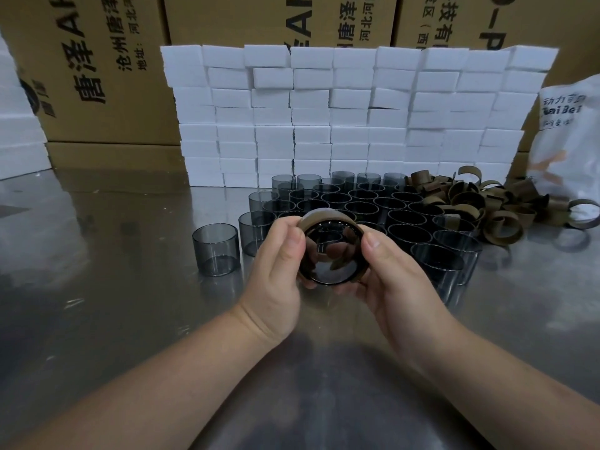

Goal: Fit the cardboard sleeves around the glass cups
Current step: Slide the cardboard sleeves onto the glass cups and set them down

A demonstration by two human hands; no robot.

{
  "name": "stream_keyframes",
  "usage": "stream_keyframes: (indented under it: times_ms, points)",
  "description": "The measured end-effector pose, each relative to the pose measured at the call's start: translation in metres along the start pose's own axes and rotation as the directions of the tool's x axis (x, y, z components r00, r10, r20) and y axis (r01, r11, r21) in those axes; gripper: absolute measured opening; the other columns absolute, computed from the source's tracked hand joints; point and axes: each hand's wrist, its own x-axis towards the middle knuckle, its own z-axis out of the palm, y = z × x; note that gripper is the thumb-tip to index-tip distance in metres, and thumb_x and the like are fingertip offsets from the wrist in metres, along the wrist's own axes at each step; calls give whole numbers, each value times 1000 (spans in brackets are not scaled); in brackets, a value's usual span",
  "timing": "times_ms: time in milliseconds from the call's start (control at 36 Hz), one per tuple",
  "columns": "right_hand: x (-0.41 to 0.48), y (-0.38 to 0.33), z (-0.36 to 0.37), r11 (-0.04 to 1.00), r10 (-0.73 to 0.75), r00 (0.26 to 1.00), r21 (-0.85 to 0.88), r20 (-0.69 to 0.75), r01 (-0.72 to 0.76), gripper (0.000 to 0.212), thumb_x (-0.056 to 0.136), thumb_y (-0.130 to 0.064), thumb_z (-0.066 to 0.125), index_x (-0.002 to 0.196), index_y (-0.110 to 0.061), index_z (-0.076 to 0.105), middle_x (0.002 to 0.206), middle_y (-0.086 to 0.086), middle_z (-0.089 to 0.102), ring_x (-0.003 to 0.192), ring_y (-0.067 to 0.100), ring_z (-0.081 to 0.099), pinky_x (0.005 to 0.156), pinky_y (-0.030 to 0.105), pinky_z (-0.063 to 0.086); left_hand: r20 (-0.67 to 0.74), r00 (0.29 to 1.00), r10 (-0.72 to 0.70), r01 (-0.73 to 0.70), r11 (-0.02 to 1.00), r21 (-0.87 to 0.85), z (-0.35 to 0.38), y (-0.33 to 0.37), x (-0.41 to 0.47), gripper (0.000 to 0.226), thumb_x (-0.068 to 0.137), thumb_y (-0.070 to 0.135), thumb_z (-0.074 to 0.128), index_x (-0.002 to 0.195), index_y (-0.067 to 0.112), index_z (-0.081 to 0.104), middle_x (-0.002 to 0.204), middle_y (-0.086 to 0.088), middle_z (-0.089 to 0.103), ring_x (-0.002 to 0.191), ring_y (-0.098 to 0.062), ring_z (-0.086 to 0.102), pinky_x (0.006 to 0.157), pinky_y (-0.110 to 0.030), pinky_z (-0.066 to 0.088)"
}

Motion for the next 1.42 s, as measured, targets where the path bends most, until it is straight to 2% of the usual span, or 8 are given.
stream_keyframes:
  times_ms: [278,444,556,667,750,889,1195,1417]
  points:
    - [2,0,-3,998,-36,999,-42,21,37,39,84,-40,45,112,-20,63,109,8,68,101,24,64,82,40,49,58,998,6,-2,998,-65,-2,-1,1,42,78,49,43,100,14,56,95,-4,64,95,-21,59,83,-37,48]
    - [2,5,-4,1000,-3,1000,-26,-2,3,55,75,-29,47,129,-21,50,119,1,64,106,13,62,79,23,52,138,990,-20,28,998,-57,-2,-3,3,47,67,45,42,103,16,49,104,-6,57,100,-19,54,85,-30,46]
    - [-1,4,0,978,-42,999,-204,8,43,54,72,-34,46,122,-51,33,128,-23,45,125,-2,43,111,30,31,196,981,-10,-2,998,58,-3,-6,2,47,65,44,40,107,23,45,105,4,52,106,-17,49,92,-31,42]
    - [-5,4,1,943,-25,996,-328,85,52,59,76,-47,43,123,-55,7,140,-23,29,129,-17,23,105,9,21,192,981,19,-45,990,132,-4,-5,2,44,71,46,39,110,27,44,104,10,52,102,-9,50,92,-29,40]
    - [-4,5,2,921,-38,993,-381,109,77,56,76,-56,45,117,-60,8,148,-17,23,131,-18,18,106,7,20,197,980,20,-54,984,170,-4,-3,2,46,71,48,38,113,30,42,106,4,50,103,-16,51,93,-28,40]
    - [-4,9,1,885,-115,987,-440,109,151,62,71,-65,39,125,-57,10,151,-9,22,138,-3,18,116,39,21,222,974,46,-93,974,207,-4,-1,1,45,74,52,39,112,29,42,103,7,50,99,-5,51,90,-20,40]
    - [-8,3,2,848,-91,978,-500,188,175,55,73,-64,37,122,-60,12,138,-32,23,132,-12,23,111,21,23,158,983,97,-141,945,295,-5,0,1,34,72,53,44,86,21,43,78,10,44,69,-1,42,65,-20,39]
    - [-10,0,5,868,-95,977,-465,192,176,47,77,-57,42,121,-54,24,136,-24,33,128,-8,32,112,27,28,125,982,139,-175,922,346,-6,3,1,32,71,51,42,76,19,41,69,9,40,63,-4,37,59,-19,34]
